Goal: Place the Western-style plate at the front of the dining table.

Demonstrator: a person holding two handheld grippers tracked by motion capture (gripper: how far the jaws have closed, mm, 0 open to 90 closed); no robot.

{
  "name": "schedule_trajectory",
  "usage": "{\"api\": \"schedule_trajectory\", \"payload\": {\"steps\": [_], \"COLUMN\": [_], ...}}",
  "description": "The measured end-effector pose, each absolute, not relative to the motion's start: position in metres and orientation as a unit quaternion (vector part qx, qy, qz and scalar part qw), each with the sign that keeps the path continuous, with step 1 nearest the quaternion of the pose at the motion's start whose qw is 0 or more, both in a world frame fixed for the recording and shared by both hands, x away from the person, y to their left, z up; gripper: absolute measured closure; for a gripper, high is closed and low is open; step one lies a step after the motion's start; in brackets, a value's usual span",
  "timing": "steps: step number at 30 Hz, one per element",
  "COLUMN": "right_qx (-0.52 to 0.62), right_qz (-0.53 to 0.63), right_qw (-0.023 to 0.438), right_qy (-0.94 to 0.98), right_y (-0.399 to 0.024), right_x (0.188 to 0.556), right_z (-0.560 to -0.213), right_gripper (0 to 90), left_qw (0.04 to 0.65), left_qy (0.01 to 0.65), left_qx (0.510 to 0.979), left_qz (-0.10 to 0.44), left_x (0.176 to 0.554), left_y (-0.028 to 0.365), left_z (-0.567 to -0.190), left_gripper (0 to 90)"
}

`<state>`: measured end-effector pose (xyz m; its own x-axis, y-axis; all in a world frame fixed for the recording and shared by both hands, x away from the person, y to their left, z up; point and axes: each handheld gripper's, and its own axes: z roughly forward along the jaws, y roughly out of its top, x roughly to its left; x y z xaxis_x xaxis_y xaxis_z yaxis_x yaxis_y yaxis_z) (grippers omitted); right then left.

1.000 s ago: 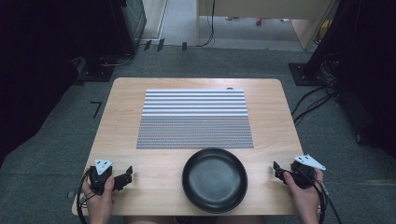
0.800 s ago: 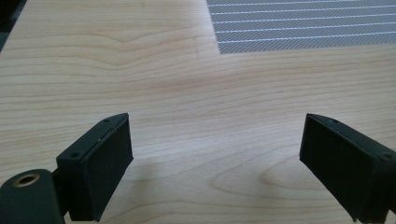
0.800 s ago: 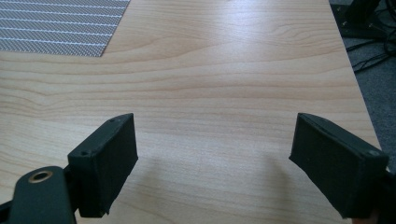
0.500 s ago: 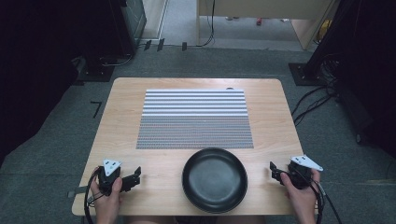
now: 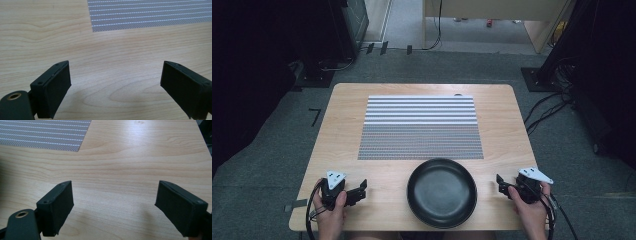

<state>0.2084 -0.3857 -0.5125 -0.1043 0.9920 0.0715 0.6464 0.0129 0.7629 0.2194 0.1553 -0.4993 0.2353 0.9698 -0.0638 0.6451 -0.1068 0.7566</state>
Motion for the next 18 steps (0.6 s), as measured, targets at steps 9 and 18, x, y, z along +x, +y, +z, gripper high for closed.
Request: {"api": "schedule_trajectory", "payload": {"steps": [9,18], "right_qx": [0.609,0.603], "right_qz": [0.341,0.345], "right_qw": [0.253,0.249], "right_qy": [0.67,0.675], "right_y": [-0.377,-0.369], "right_x": [0.207,0.206], "right_z": [-0.511,-0.51], "right_gripper": [13.9,13.9], "left_qw": [0.353,0.358], "left_qy": [0.563,0.554], "left_qx": [0.712,0.719], "left_qz": [0.226,0.219], "left_x": [0.218,0.216], "left_y": [0.143,0.132], "left_z": [-0.498,-0.499], "left_gripper": [8.9,9.0]}}
